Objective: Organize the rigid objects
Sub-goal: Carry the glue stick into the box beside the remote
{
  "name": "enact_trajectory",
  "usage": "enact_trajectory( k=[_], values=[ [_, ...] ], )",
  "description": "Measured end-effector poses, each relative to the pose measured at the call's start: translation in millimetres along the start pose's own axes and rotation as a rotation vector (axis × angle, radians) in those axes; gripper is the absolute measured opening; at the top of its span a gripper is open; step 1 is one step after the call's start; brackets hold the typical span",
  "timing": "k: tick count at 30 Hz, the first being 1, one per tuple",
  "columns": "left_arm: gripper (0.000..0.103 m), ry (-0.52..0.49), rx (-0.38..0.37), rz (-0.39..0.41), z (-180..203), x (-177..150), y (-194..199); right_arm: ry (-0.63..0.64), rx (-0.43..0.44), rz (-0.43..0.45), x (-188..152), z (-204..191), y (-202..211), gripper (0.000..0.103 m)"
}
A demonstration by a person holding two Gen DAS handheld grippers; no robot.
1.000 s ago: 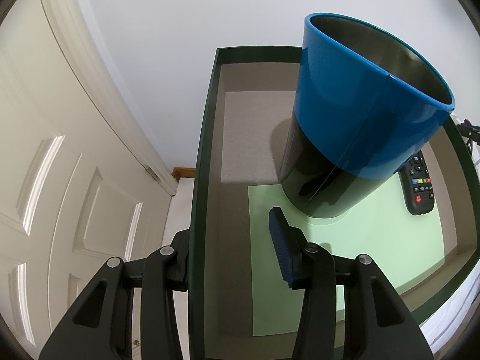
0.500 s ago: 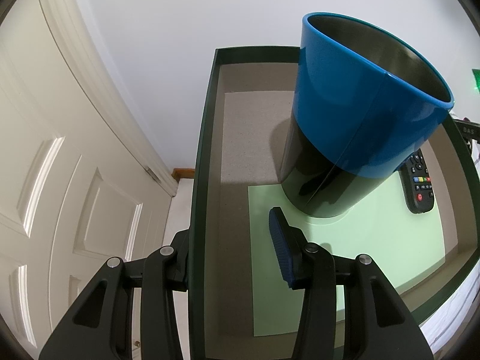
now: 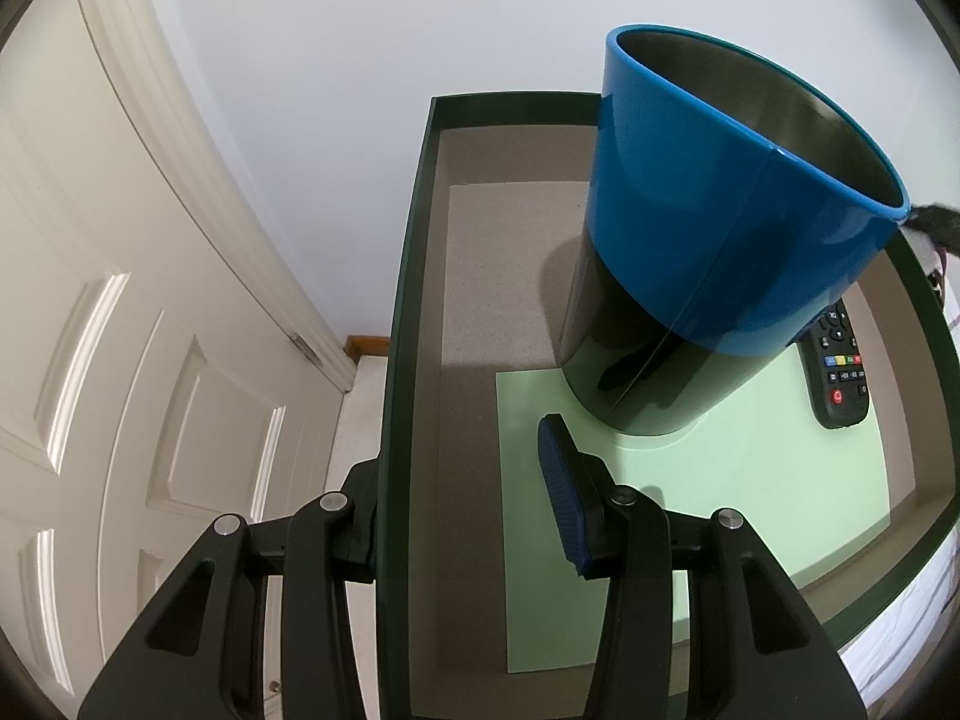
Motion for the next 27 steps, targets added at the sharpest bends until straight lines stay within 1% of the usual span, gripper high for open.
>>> enact_trajectory(
  k=[3, 7, 9, 13, 15, 17, 18, 20, 22, 25, 27],
  values=[
    [0.044, 0.001, 0.0, 0.0, 0, 1, 0, -0.023, 0.044, 0.051, -7, -18, 30, 0.026],
    [0.044, 0.001, 0.001, 0.003, 0, 1, 0, -0.016, 0.139, 0.059, -24, -60, 57, 0.026],
    [0.044, 0.003, 0.0, 0.001, 0, 1, 1, -0.007, 0.153, 0.045, -30, -80, 58, 0.026],
    [0.044, 0.004, 0.0, 0.0, 1, 1, 1, -0.016, 0.164, -0.008, -42, -111, 43, 0.026],
    [0.044, 0.004, -0.001, 0.0, 1, 1, 1, -0.014, 0.138, -0.022, -44, -121, 38, 0.026],
    [0.044, 0.004, 0.0, 0.0, 1, 1, 1, -0.019, 0.077, -0.035, -45, -128, 30, 0.026],
    [0.044, 0.003, 0.0, 0.0, 1, 1, 1, -0.025, 0.06, -0.041, -40, -126, 23, 0.026],
    [0.044, 0.004, 0.0, 0.0, 2, 1, 1, -0.044, 0.006, -0.054, -47, -130, 19, 0.026],
    [0.044, 0.005, -0.001, -0.001, 2, 2, 1, -0.056, -0.037, -0.059, -47, -130, 15, 0.026],
    [0.044, 0.005, -0.001, 0.0, 3, 2, 2, -0.065, -0.072, -0.079, -47, -127, 7, 0.026],
    [0.044, 0.006, -0.002, 0.0, 3, 2, 2, -0.056, -0.087, -0.09, -46, -125, 9, 0.026]
  ],
)
Point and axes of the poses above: each gripper's, at about its wrist camera, not at the fingertips, and y roughly against the way its jaws point, z to its right, x to its top, the point moved 3 cm from there along -y, roughly the way its jaws point, and after that the axes turned 11 degrees about -z, right-handed, at the moved point
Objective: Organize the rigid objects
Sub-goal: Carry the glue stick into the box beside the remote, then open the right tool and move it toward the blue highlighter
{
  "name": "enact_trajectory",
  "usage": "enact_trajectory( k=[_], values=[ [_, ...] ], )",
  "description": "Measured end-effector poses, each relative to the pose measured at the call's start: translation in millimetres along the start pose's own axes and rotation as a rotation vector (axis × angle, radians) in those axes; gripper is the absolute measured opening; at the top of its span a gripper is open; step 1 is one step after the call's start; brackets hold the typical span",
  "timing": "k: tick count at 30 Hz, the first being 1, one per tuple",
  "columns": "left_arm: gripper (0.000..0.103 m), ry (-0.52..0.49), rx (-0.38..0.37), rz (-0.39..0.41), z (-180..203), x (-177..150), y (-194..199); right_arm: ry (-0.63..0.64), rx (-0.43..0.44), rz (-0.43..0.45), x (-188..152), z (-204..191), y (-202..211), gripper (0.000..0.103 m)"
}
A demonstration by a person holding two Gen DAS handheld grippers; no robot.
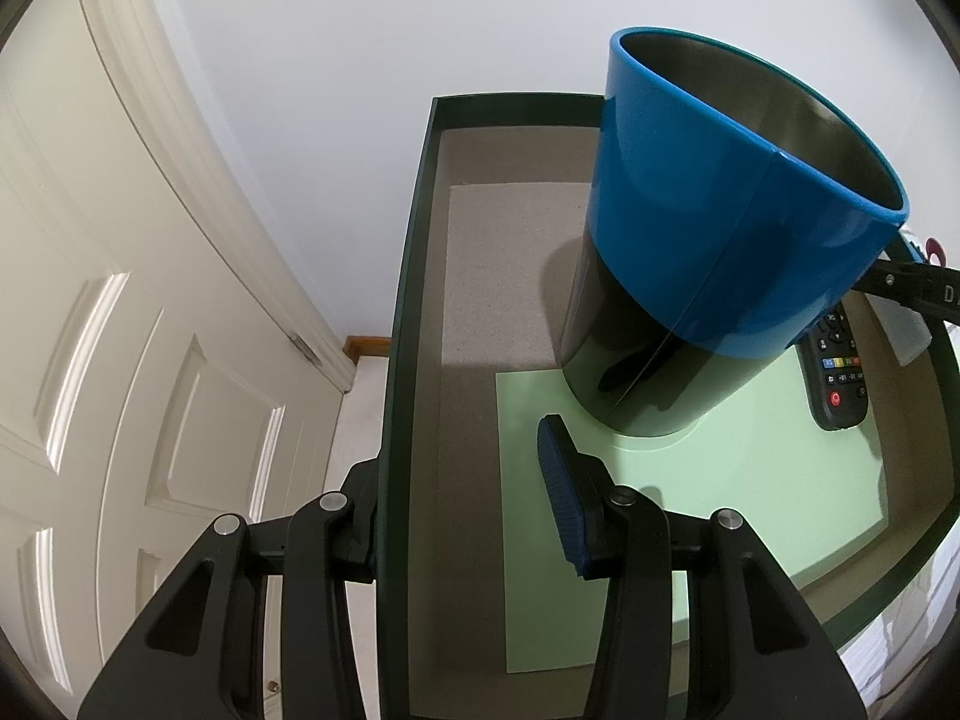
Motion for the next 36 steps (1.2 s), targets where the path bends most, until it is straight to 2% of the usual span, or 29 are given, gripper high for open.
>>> enact_trajectory(
  k=[13, 19, 21, 24, 28, 31, 33, 36],
  values=[
    [0.044, 0.0, 0.002, -0.001, 0, 0, 0, 0.069, -0.137, -0.013, 6, -16, -9, 0.026],
    [0.044, 0.002, 0.001, -0.003, -2, 2, -1, 0.057, -0.137, -0.022, 2, -18, -8, 0.027],
    [0.044, 0.002, 0.0, -0.003, -3, 2, -1, 0.051, -0.129, -0.016, 2, -17, -6, 0.035],
    [0.044, 0.003, -0.001, -0.003, -4, 2, 0, 0.057, -0.077, 0.025, 0, -14, 6, 0.04],
    [0.044, 0.001, 0.002, -0.005, -3, 3, 0, 0.107, -0.031, 0.151, -4, 4, 48, 0.04],
    [0.044, 0.002, -0.001, -0.005, -3, 3, 0, 0.155, -0.061, 0.232, 3, 32, 73, 0.041],
    [0.044, 0.002, 0.0, -0.005, -3, 4, 0, 0.177, -0.099, 0.247, 12, 54, 76, 0.044],
    [0.044, 0.004, -0.001, -0.008, -3, 4, 0, 0.213, -0.183, 0.228, 26, 100, 65, 0.044]
  ],
)
Point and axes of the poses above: each gripper's, at about its wrist camera, not at the fingertips, and y roughly against the way its jaws point, z to its right, x to its top, the point moved 3 cm from there along -y, roughly the way its jaws point, and after that the axes turned 11 degrees about -z, right-handed, at the moved point
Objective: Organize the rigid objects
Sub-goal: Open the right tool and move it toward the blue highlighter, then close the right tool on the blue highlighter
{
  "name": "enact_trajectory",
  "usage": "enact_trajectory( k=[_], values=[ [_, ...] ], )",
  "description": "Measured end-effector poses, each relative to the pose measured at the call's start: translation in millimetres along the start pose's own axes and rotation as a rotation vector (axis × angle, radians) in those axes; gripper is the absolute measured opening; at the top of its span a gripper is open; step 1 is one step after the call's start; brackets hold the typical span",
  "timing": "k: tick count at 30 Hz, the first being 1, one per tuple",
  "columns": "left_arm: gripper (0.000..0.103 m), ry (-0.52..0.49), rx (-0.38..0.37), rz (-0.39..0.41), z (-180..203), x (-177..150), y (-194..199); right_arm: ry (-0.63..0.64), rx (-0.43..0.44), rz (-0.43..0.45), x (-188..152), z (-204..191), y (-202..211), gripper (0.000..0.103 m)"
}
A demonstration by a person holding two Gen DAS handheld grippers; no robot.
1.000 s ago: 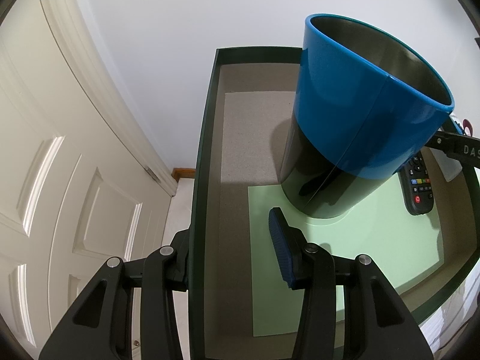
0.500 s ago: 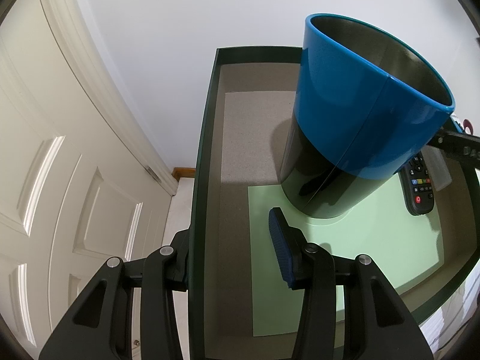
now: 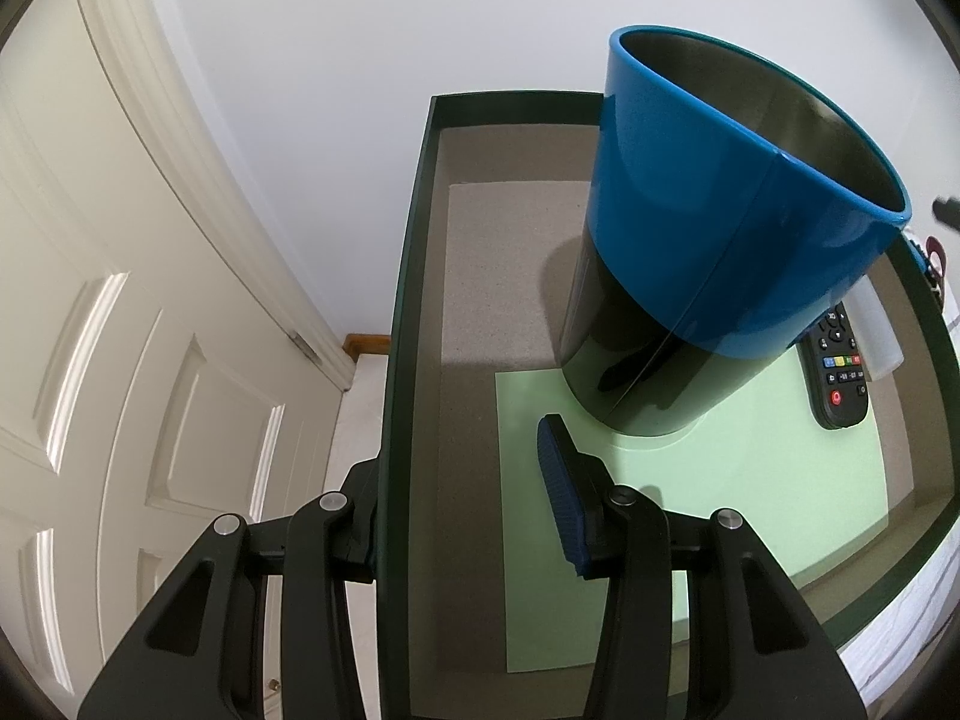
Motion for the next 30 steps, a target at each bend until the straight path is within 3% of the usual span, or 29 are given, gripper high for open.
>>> enact_trajectory(
  k=[7, 14, 23, 27, 30],
  values=[
    [0.044, 0.004, -0.002, -0.002, -1, 1, -1, -0.015, -0.05, -0.167, -10, 67, -71, 0.044],
    [0.044, 0.009, 0.002, -0.005, 0, 3, -2, 0.04, -0.025, -0.198, -2, 78, -102, 0.044],
    [0.045, 0.008, 0.009, -0.006, 1, 2, -2, 0.0, 0.094, -0.243, 9, 96, -129, 0.044],
    [0.045, 0.009, 0.012, -0.005, 2, 2, -2, -0.012, 0.144, -0.224, 13, 96, -128, 0.028],
    [0.045, 0.009, 0.015, -0.005, 2, 1, -2, -0.024, 0.159, -0.203, 16, 95, -122, 0.026]
  ],
)
Point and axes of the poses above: each gripper's, at about its wrist camera, not at the fingertips, and y roughly against the way its jaws point, z to its right, x to its top, the point moved 3 cm from there along -y, roughly the way its jaws point, and after that the axes turned 11 degrees about -z, right-handed, at the moved point
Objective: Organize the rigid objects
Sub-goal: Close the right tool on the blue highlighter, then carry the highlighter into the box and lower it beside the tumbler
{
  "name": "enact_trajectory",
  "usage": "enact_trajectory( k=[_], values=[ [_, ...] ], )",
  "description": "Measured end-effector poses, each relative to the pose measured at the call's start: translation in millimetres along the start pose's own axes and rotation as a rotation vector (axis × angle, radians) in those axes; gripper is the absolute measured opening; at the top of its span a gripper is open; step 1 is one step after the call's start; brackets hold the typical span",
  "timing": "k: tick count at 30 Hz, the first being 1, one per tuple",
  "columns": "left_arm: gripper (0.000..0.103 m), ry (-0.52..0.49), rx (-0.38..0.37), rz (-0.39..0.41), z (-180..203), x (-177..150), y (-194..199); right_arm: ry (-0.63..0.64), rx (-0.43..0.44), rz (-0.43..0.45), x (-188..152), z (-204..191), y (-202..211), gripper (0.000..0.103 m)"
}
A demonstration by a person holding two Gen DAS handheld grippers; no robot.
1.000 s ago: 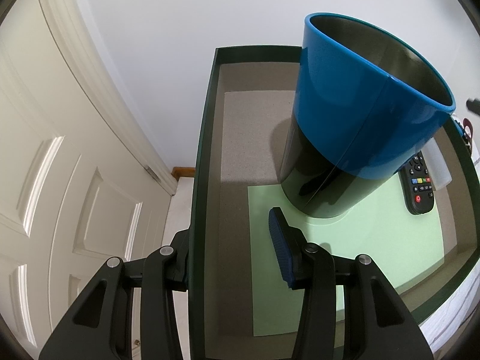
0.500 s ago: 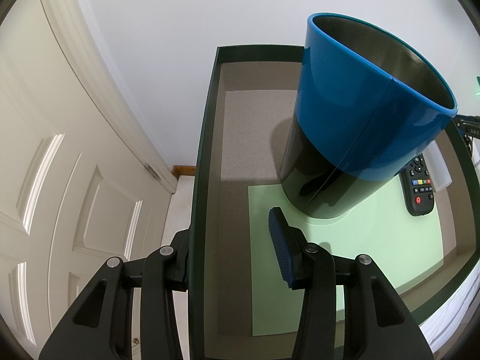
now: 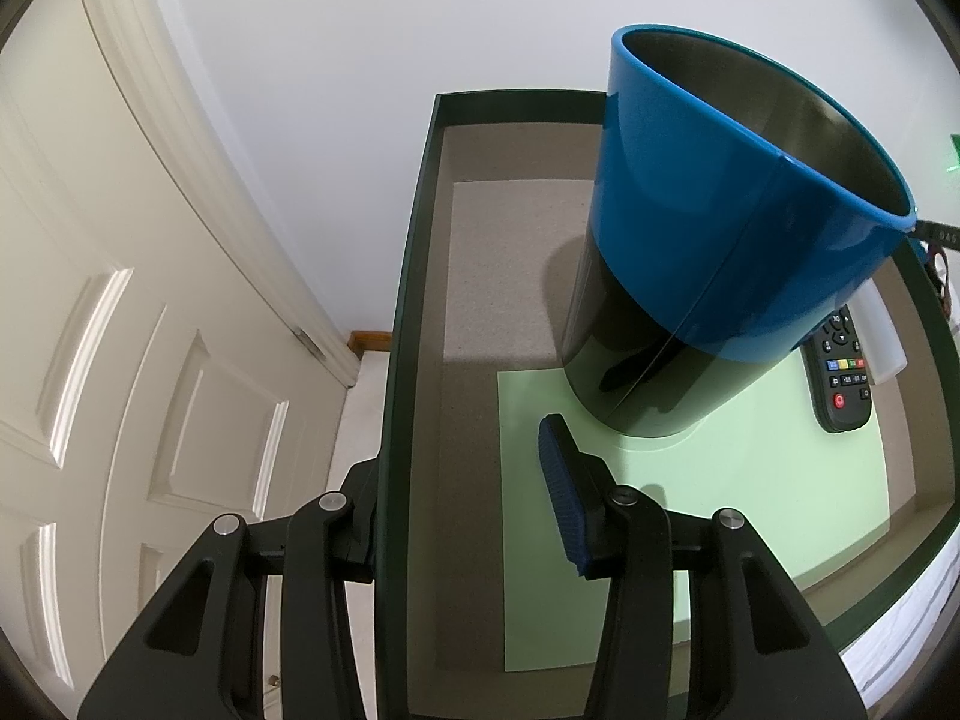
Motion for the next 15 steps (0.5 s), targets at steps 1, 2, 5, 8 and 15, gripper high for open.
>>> enact_trajectory(
  k=[1, 2, 5, 8, 15],
  values=[
    [0.045, 0.001, 0.0, 0.0, 0, 0, 0, -0.012, 0.016, 0.005, 1, 0, 3, 0.026],
    [0.045, 0.001, 0.0, 0.0, 1, 0, 0, -0.016, 0.024, 0.015, 1, -1, 5, 0.026],
    [0.045, 0.002, -0.001, -0.002, 0, 0, 0, -0.038, 0.041, 0.045, 3, -4, 16, 0.026],
    [0.045, 0.001, 0.0, 0.0, 0, -1, 0, -0.051, 0.084, 0.077, 1, -8, 30, 0.026],
    [0.045, 0.008, 0.011, 0.007, 0, -1, 1, -0.065, 0.107, 0.178, -26, -44, 90, 0.026]
  ],
)
Point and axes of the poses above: each gripper's, at about its wrist camera, not at the fingertips, and y roughly against the way its jaws point, z to its right, x to its top, the point moved 3 cm from there along -y, roughly the way its jaws point, and after that the axes turned 11 degrees about -z, right-handed, at the moved point
